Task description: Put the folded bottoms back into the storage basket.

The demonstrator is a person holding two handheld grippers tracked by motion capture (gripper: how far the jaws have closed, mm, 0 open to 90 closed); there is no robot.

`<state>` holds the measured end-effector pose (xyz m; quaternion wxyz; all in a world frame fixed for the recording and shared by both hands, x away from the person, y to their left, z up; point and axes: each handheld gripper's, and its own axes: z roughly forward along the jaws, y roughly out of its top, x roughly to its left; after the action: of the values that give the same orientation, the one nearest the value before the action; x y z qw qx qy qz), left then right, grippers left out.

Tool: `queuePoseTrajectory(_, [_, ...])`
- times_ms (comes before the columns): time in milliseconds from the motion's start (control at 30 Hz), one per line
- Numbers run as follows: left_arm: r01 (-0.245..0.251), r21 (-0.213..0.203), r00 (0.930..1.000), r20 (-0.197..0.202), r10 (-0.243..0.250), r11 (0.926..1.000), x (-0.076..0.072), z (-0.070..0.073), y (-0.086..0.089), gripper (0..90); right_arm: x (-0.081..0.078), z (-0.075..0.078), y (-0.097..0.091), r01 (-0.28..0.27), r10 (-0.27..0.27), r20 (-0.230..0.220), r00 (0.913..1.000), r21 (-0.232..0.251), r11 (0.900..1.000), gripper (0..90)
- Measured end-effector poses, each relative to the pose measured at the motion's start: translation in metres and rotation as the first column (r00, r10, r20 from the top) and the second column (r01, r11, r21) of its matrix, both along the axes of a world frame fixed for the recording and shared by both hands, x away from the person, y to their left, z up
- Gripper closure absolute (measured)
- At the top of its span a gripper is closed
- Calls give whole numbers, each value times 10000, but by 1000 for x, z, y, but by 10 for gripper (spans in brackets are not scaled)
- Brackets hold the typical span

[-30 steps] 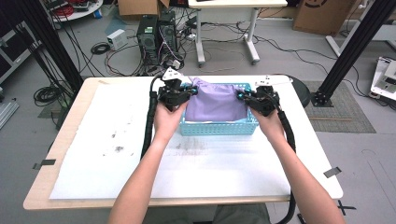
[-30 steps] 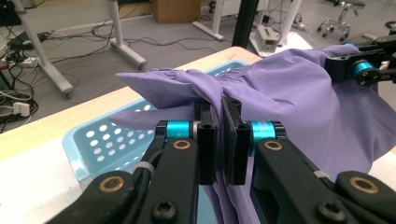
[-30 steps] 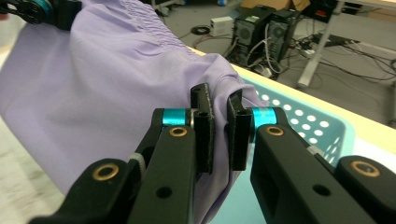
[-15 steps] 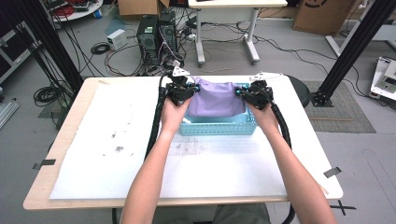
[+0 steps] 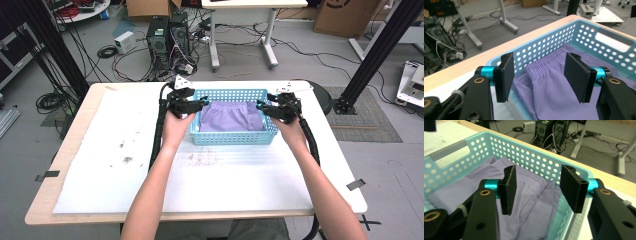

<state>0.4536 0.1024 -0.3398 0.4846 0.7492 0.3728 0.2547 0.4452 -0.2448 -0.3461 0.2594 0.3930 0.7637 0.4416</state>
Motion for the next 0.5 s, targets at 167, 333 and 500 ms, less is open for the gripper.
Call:
queuePoseTrajectory(167, [269,-149,9985,474,-262,9995,-25,-2,10,366,-21,-1,-8,-207,206,272,9994,24,9998,465])
queuePoseTrajectory(333, [535,-271,9964,668,-516,9982,-51,-7,20,355,-46,-4,-17,-483,464,605,9971,291,9984,455])
queuePoseTrajectory(500, [664,-341,9942,866,-633,9972,-76,-12,30,349,-67,-9,-26,-678,626,762,9951,690,9953,439])
